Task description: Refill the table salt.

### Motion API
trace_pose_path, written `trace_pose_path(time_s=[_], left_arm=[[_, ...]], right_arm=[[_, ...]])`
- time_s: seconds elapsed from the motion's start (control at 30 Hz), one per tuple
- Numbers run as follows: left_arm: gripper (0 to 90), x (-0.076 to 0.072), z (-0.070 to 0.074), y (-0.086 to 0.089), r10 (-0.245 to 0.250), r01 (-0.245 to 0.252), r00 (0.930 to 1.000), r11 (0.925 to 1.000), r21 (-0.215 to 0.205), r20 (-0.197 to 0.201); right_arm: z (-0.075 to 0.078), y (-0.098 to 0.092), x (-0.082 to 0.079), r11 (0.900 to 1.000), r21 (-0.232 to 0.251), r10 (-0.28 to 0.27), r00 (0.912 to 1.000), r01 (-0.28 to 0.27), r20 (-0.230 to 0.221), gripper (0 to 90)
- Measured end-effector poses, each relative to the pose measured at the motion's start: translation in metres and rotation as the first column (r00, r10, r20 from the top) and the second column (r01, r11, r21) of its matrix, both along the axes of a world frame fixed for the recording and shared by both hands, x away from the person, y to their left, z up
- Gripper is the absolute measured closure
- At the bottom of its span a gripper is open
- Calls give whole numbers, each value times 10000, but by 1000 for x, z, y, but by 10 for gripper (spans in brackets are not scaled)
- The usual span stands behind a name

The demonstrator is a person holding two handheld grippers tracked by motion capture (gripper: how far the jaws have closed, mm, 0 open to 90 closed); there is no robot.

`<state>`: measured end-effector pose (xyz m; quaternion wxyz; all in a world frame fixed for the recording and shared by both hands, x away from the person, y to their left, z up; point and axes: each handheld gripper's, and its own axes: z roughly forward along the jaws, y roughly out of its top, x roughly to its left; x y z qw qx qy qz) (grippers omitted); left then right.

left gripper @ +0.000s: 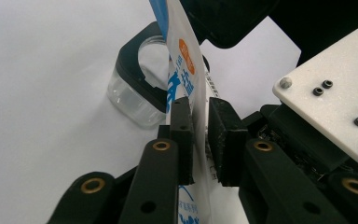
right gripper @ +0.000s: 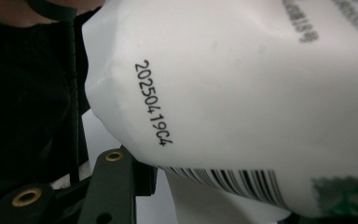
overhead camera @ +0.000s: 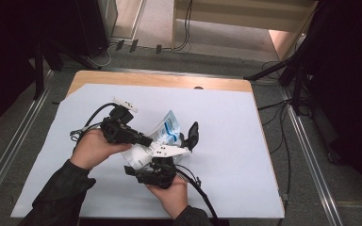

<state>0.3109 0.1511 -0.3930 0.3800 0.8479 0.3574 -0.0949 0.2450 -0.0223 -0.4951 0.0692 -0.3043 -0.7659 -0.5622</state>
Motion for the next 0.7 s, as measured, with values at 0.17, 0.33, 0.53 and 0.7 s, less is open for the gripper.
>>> trace_pose_path(time_s=[0.17, 0.33, 0.53, 0.7], left_arm=[[875, -2, 2, -1, -7, 4, 9997, 9999, 116, 244], [894, -4, 3, -4, 82, -91, 9989, 9998, 185, 468], [900, -6, 5, -4, 129, -141, 9980, 9997, 186, 622], [900, -6, 4, -5, 205, -219, 9978, 9995, 228, 627]], right_arm=[[-1, 3, -1, 9997, -221, 55, 9999, -52, 127, 563], [0, 3, 1, 9994, -352, 81, 9998, -76, 160, 556], [0, 4, 1, 9969, -770, 169, 9987, -131, 486, 546], [0, 5, 1, 9952, -974, 185, 9982, -128, 578, 570]])
